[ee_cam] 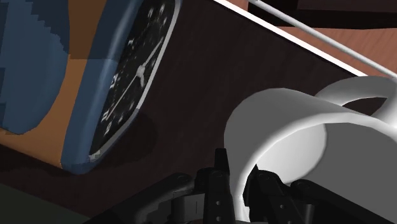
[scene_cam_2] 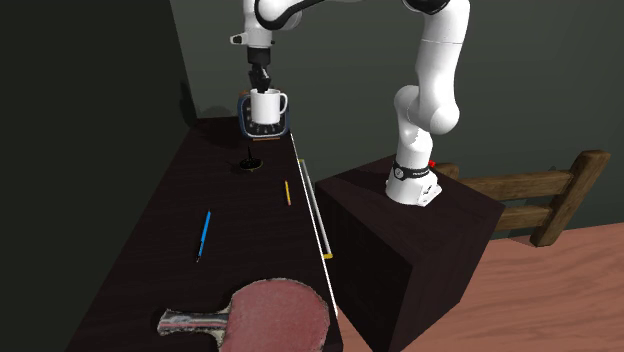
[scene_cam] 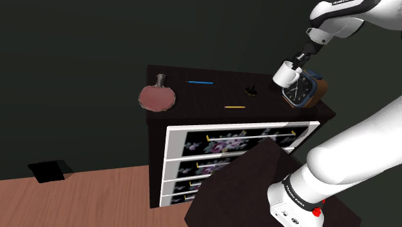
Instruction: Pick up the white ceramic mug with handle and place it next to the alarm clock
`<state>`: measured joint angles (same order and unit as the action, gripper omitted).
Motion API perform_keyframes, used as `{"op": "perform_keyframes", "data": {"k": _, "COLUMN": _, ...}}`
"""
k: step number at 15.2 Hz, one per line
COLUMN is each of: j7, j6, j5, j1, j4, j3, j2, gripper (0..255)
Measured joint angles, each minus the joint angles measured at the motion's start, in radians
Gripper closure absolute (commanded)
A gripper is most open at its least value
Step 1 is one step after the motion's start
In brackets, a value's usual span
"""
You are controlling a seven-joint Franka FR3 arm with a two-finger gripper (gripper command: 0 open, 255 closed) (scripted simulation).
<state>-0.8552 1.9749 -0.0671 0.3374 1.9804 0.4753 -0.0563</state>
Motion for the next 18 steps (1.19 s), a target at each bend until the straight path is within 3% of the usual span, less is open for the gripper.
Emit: {"op": "perform_keyframes", "data": {"k": 18, "j7": -0.056, "j6": 0.233, "j5": -0.058, "j1": 0.003, "j4": 0.162, "j3": 0.006, "j2": 0.084, "gripper": 255}}
